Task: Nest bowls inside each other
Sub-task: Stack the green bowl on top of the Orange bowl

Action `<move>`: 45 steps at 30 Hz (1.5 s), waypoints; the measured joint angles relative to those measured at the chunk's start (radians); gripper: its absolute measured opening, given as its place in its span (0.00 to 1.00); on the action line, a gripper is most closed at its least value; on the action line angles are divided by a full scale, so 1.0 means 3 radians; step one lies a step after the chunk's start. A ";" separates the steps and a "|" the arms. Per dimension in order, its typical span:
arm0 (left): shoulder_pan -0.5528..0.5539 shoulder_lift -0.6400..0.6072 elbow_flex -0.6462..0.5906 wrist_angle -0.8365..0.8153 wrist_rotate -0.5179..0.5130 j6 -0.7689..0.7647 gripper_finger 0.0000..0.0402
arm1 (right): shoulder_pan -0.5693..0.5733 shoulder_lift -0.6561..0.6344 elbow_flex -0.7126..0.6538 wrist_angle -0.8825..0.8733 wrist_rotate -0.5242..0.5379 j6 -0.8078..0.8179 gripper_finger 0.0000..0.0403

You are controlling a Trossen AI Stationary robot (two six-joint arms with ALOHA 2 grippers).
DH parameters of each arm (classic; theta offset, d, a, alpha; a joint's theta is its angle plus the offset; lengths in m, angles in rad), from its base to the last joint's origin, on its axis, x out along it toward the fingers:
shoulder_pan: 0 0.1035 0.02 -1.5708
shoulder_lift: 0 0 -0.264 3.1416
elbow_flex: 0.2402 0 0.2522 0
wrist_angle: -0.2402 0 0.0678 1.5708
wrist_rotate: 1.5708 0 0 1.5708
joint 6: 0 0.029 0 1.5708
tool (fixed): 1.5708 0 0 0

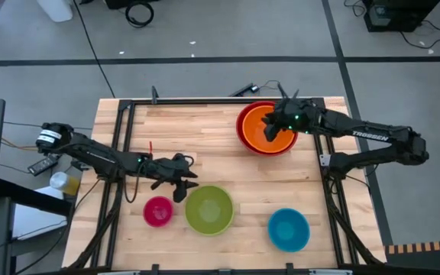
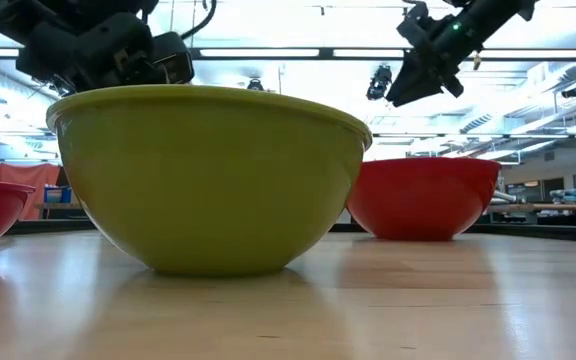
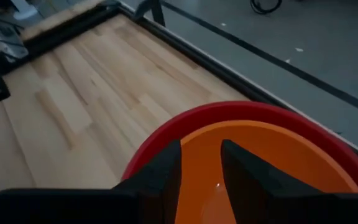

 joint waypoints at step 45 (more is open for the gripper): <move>0.0670 0.0341 0.1595 -0.1135 -0.0603 0.1783 0.04 | 0.1204 0.0974 -0.0003 0.1299 0.0180 -0.0649 0.30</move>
